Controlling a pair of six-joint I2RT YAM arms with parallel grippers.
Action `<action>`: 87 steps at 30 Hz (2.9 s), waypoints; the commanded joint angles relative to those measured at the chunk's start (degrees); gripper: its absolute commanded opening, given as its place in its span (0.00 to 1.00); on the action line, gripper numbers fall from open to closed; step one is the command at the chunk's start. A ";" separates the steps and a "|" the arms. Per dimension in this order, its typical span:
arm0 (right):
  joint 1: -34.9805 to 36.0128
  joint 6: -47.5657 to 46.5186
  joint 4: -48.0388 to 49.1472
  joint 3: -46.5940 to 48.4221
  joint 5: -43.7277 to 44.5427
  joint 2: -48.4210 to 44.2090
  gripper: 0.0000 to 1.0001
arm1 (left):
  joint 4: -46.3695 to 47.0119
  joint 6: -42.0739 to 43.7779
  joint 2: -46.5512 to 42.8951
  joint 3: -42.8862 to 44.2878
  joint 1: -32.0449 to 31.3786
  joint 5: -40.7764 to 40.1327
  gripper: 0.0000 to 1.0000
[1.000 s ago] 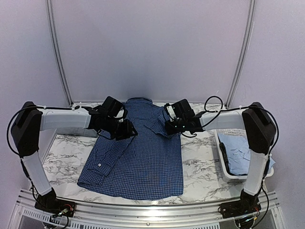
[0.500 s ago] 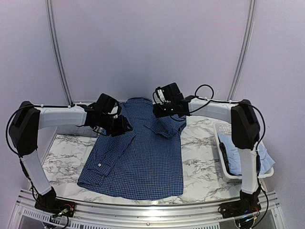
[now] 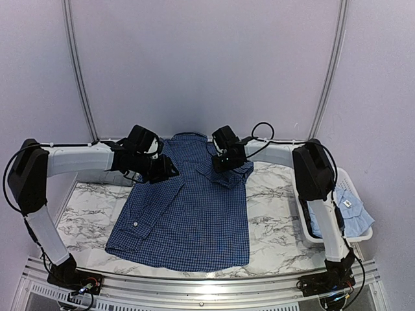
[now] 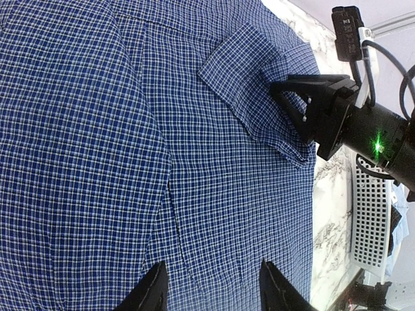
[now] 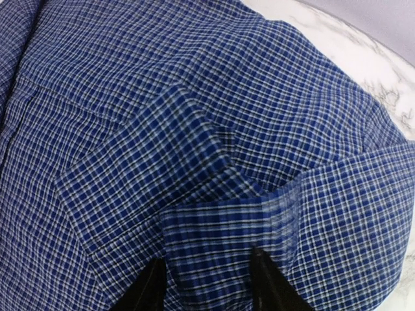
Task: Fold and stack the long sleeve shirts
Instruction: Pick up the sleeve from the 1/3-folded shirt, then place the sleeve of the 1/3-folded shirt, then pick up the sleeve from the 1/3-folded shirt.
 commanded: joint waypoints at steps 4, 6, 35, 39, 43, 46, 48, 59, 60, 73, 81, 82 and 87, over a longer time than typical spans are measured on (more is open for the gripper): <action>-0.75 -0.45 1.51 -1.20 -1.07 -4.97 0.03 | 1.33 1.10 1.37 1.71 0.36 1.80 0.52; -0.72 -1.16 2.95 -3.50 -2.75 -7.60 0.00 | 1.58 1.13 2.36 2.41 0.40 2.36 0.52; -2.08 -4.12 8.76 -26.14 -18.90 -29.66 0.00 | 20.76 -5.40 10.32 -0.47 1.09 18.05 0.66; -2.98 1.18 7.92 -30.98 -13.86 -30.52 0.00 | 19.95 -9.88 12.75 0.61 -1.26 13.71 0.65; -3.53 6.54 9.36 -36.27 -10.29 -30.51 0.00 | 19.24 -16.75 15.43 2.12 -3.88 7.80 0.62; -3.53 8.57 8.78 -38.87 -6.79 -30.06 0.00 | 18.50 -19.59 16.67 2.79 -5.25 2.82 0.61; -3.53 9.05 8.83 -39.99 -5.77 -30.46 0.03 | 18.46 -21.08 16.81 2.72 -5.52 1.19 0.61; 4.20 1.53 6.18 -33.42 3.79 -34.37 0.51 | 15.45 -17.16 12.42 1.83 -5.59 -3.32 0.61; 4.90 0.09 6.60 -32.65 3.64 -33.86 0.54 | 15.23 -16.93 12.00 1.69 -5.54 -3.68 0.61; 7.20 -5.87 0.39 -15.88 1.06 -16.38 0.68 | 13.61 -15.01 6.79 -0.68 -4.13 -5.61 0.61; 3.27 -4.17 1.81 -17.05 -0.82 -11.42 0.70 | 13.60 -14.36 4.17 -2.74 -3.29 -5.83 0.61; 2.97 -3.96 2.36 -17.76 -1.32 -11.32 0.69 | 13.55 -14.24 4.13 -2.80 -3.25 -5.84 0.61; 2.07 -2.59 4.60 -20.88 -3.22 -12.20 0.46 | 13.50 -13.95 4.19 -2.81 -3.07 -5.44 0.61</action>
